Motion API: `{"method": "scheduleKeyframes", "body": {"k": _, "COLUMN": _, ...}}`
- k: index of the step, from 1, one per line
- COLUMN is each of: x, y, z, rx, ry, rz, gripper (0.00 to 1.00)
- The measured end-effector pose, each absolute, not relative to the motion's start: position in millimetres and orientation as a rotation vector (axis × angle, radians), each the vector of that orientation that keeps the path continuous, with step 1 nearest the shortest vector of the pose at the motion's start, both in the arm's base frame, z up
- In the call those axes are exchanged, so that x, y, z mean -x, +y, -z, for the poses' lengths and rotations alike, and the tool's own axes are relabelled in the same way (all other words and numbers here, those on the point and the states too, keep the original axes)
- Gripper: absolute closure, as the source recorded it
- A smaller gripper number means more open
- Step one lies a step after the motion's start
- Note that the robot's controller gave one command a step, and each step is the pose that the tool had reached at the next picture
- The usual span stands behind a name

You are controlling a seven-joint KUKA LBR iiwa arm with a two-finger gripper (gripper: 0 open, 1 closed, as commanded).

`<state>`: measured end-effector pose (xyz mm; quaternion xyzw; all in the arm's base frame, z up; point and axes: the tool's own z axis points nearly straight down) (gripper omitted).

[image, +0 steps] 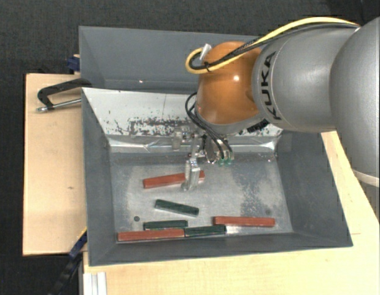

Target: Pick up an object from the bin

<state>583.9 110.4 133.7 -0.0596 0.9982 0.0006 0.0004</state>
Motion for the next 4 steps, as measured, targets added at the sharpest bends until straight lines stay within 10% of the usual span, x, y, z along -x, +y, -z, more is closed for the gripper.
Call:
{"method": "scheduleKeyframes", "body": {"k": 1, "x": -586.7, "y": 101.9, "z": -77.7, "rx": 0.502, "ry": 3.097, "rz": -0.002, "gripper": 0.00}}
{"method": "scheduleKeyframes", "body": {"k": 2, "x": -595.2, "y": 103.1, "z": -58.3, "rx": 0.400, "ry": 3.087, "rz": -0.009, "gripper": 1.00}}
{"method": "scheduleKeyframes", "body": {"k": 4, "x": -594.3, "y": 103.2, "z": -63.9, "rx": 0.381, "ry": 3.096, "rz": -0.009, "gripper": 1.00}}
